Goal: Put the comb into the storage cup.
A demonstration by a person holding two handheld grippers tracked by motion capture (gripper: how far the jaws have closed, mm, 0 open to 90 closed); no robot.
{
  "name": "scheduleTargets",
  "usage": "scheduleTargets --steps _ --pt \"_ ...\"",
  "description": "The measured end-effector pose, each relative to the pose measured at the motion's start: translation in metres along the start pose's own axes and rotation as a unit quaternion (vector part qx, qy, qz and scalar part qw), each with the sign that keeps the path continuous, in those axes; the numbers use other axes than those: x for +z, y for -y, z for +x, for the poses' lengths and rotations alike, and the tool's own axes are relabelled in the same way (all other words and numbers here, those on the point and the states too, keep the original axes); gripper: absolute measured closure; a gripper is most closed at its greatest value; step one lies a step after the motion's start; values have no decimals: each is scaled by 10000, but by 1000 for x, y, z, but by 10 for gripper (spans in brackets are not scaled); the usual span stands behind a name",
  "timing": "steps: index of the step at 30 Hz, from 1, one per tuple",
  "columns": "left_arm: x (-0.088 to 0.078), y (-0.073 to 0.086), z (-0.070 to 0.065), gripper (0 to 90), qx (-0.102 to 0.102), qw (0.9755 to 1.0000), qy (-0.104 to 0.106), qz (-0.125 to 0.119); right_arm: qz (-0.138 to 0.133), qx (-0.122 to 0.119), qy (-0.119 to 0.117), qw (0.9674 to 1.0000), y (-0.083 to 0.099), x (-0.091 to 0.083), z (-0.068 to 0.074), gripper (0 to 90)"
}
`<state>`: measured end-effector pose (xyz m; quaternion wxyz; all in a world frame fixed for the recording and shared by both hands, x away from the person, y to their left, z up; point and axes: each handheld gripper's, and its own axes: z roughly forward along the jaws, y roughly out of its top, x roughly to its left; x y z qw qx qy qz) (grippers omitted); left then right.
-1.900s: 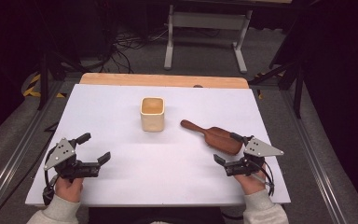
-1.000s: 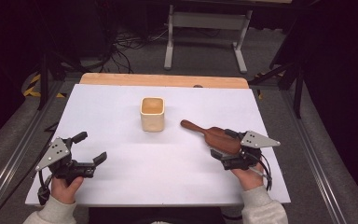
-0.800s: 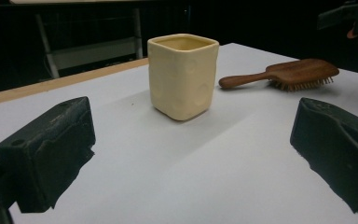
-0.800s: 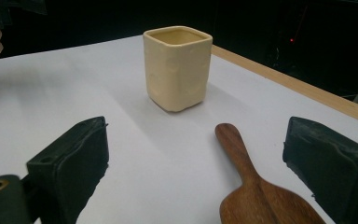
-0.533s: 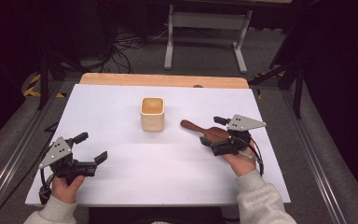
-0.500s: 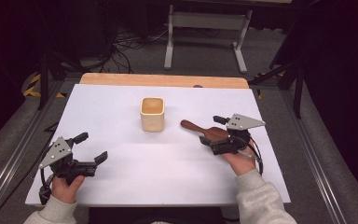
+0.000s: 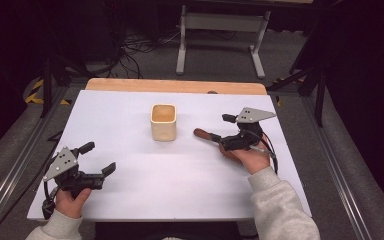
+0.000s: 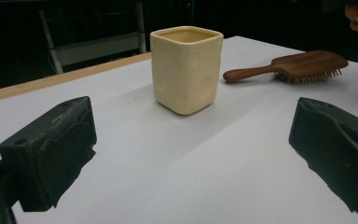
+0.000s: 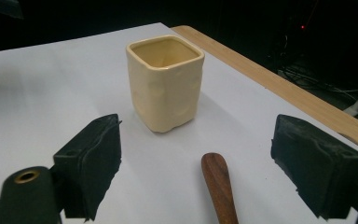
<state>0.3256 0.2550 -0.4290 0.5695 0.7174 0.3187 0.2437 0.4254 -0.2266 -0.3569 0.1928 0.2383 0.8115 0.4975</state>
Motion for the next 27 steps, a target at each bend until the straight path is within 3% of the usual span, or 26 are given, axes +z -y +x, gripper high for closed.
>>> scheduleTargets --steps 6,7,8,9,11,12,13,15,16,21,27 --pt "2 1 0 20 -21 10000 -55 76 100 28 8 9999 -6 7 -9 229" --pt "2 1 1 21 -43 10000 -44 78 267 34 -28 9996 -6 11 -12 332" --pt "2 1 1 22 -43 10000 -44 78 267 34 -28 9996 -6 11 -12 332" --pt "2 1 1 22 -41 10000 -47 77 475 2 -49 9989 -6 15 -14 422" --pt "2 1 1 22 -15 10000 -35 63 555 -26 -23 9985 -6 16 -15 458" --pt "1 1 0 22 -24 10000 -42 61 685 -49 -7 9976 -7 18 -15 529" --pt "1 1 0 23 -2 10000 -74 63 908 -98 102 9958 -8 22 -14 672" --pt "1 1 0 23 0 10000 -74 63 943 -133 133 9954 -8 23 -14 724" --pt "1 1 1 23 0 9999 -77 79 1074 -212 189 9938 -9 26 -12 846" --pt "1 1 1 25 -13 10000 -68 46 1411 -198 360 9891 -11 33 -15 896" --pt "2 1 1 25 18 10000 -51 71 1995 -167 528 9783 -18 51 -27 898"
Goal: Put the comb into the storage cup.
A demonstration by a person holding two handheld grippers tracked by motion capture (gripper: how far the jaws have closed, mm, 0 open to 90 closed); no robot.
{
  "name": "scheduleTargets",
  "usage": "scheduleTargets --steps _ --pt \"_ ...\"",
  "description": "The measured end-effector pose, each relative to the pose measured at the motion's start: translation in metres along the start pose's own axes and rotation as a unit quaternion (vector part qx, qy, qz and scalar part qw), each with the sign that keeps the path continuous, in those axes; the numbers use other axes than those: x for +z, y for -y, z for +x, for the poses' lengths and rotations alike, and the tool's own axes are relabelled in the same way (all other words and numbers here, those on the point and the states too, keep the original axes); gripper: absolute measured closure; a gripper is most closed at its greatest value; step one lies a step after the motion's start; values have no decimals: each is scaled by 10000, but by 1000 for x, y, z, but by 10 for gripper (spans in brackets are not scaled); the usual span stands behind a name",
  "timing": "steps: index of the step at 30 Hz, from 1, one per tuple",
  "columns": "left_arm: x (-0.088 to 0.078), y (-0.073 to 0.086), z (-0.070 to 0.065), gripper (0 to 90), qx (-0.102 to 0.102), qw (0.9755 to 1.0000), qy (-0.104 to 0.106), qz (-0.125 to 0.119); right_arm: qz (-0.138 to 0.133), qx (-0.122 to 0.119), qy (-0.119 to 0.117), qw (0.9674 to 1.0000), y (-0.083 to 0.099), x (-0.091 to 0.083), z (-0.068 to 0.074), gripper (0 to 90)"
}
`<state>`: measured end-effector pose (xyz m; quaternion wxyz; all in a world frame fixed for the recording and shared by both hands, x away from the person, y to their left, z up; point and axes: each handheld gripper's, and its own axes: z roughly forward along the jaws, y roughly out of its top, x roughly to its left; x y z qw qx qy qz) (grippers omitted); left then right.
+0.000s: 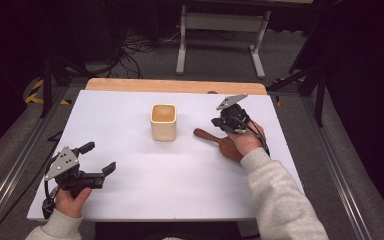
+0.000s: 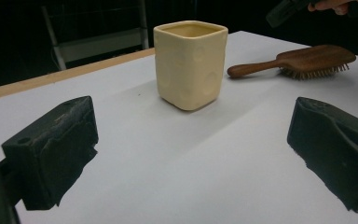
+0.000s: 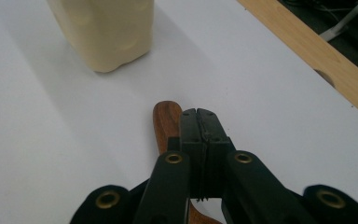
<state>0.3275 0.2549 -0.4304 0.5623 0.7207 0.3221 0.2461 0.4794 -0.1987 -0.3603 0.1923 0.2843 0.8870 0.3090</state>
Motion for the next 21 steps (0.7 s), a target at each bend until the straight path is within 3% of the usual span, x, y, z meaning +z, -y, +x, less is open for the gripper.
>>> scheduleTargets --steps 2,9,21 --pt "0 0 0 25 -10 10000 -1 -8 33 7 -11 10000 -1 2 -1 898" --pt "-1 0 1 27 -23 10000 3 -16 571 85 -58 9983 -6 31 -9 898" --pt "-1 0 1 27 -52 10000 0 -25 978 135 -87 9951 -5 55 -13 898"
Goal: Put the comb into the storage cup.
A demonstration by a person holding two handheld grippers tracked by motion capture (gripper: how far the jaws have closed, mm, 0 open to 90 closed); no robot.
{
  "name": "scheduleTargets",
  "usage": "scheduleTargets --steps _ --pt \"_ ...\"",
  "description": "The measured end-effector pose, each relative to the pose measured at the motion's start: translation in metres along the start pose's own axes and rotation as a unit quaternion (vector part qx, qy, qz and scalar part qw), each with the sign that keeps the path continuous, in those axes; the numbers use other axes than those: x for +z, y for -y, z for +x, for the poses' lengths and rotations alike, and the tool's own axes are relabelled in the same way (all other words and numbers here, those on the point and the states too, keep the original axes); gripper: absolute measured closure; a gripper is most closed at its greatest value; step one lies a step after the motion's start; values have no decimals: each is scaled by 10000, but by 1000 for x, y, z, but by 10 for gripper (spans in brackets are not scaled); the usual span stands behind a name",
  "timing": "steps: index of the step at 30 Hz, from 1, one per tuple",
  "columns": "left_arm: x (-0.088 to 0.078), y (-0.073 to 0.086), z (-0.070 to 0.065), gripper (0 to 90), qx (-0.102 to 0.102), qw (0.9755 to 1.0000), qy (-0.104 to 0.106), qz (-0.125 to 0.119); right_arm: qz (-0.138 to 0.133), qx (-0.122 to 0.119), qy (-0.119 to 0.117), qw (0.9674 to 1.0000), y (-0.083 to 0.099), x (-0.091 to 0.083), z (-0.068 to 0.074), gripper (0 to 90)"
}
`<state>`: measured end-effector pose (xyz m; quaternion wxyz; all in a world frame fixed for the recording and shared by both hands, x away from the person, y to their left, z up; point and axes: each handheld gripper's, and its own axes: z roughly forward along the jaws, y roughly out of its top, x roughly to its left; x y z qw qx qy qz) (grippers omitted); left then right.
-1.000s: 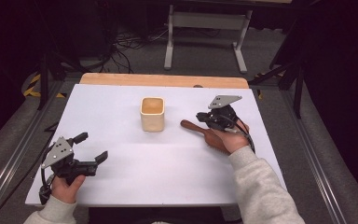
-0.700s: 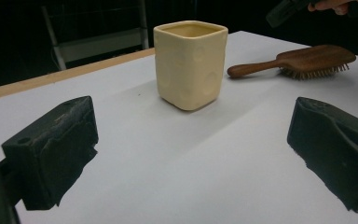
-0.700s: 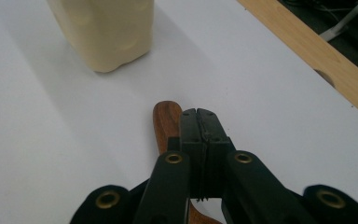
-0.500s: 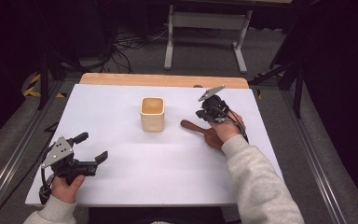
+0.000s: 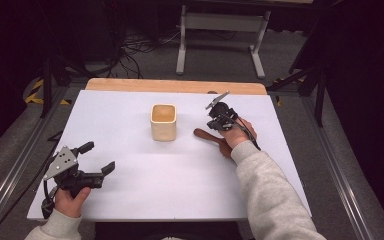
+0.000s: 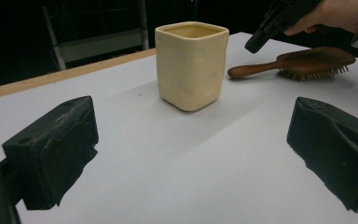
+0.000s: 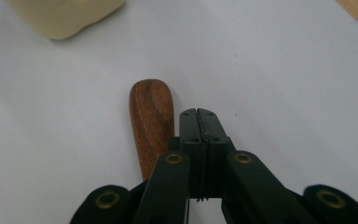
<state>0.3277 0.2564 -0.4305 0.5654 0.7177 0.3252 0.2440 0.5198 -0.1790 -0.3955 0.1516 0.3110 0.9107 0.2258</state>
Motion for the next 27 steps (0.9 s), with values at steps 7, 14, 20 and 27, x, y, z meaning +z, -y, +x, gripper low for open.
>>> scheduleTargets --steps 7,14,20,27 --pt "0 0 0 27 14 10000 -34 17 283 140 -43 9995 2 9 -3 898" --pt "1 0 -1 27 41 10000 -18 21 509 229 -103 9984 4 16 -4 898" --pt "0 0 -1 27 40 10000 -19 20 593 232 -196 9978 5 19 -3 897" --pt "0 0 -1 27 31 10000 -34 22 667 176 -301 9972 5 21 1 897"
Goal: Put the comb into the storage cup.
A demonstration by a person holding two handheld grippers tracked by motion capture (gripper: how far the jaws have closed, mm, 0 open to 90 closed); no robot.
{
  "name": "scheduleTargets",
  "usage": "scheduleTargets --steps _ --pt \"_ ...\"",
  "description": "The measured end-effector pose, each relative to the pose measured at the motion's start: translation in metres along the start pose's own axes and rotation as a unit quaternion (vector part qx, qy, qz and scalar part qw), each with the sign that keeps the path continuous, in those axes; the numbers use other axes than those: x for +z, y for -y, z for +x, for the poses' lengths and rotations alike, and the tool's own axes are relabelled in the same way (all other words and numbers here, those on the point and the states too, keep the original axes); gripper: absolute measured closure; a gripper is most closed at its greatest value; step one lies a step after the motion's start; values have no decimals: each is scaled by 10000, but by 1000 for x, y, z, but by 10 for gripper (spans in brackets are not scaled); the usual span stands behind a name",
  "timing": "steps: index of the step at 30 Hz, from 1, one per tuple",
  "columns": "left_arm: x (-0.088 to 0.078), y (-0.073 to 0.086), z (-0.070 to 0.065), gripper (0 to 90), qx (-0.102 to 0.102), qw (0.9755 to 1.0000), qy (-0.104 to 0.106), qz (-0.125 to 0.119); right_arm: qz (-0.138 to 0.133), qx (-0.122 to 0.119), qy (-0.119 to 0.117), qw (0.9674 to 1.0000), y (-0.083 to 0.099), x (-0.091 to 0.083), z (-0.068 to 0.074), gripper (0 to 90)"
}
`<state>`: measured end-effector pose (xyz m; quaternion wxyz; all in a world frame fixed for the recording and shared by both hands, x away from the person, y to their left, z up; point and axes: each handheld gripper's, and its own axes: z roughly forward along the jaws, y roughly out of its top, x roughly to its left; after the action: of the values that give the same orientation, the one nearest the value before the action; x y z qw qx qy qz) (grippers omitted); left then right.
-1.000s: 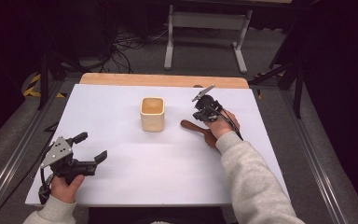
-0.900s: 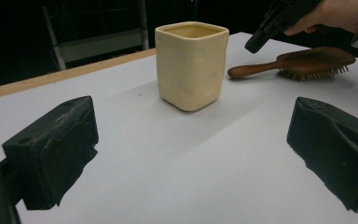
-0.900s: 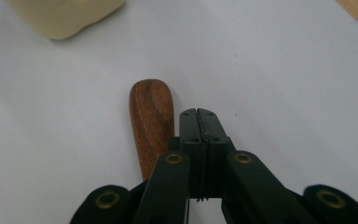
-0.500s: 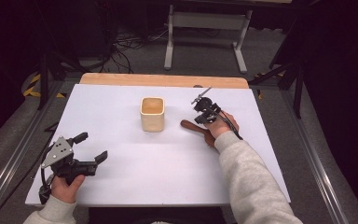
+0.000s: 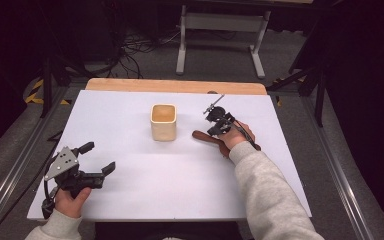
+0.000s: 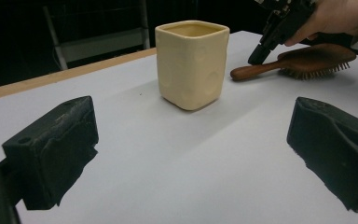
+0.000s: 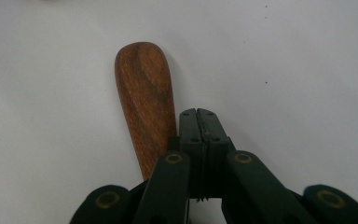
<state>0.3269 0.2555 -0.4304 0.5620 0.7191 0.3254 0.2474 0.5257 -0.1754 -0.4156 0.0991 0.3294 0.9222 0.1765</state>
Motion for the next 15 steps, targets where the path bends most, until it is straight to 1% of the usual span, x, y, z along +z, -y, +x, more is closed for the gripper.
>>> scheduleTargets --steps 3,6,7,8,10,12,13,14,15 --pt "0 0 1 27 15 10000 1 -8 46 61 -105 9999 1 -1 3 897" --pt "0 0 1 27 9 10000 -9 9 134 60 -190 9997 2 -1 5 896" --pt "0 0 1 27 10 10000 -8 5 243 57 -279 9993 4 -2 8 897" --pt "0 0 1 27 10 10000 -8 4 243 57 -279 9993 4 -2 8 897" --pt "0 0 0 27 12 10000 -9 5 345 17 -376 9987 6 -4 13 897" --pt "1 0 0 27 18 10000 -10 11 374 -13 -391 9985 6 -6 15 896" --pt "1 0 0 27 2 10000 -9 11 406 -92 -405 9983 7 -8 18 896" --pt "1 0 0 27 30 10000 -1 20 420 -95 -435 9981 7 -10 20 896" --pt "1 0 -1 27 17 10000 -8 -4 454 -153 -462 9978 8 -11 22 896"
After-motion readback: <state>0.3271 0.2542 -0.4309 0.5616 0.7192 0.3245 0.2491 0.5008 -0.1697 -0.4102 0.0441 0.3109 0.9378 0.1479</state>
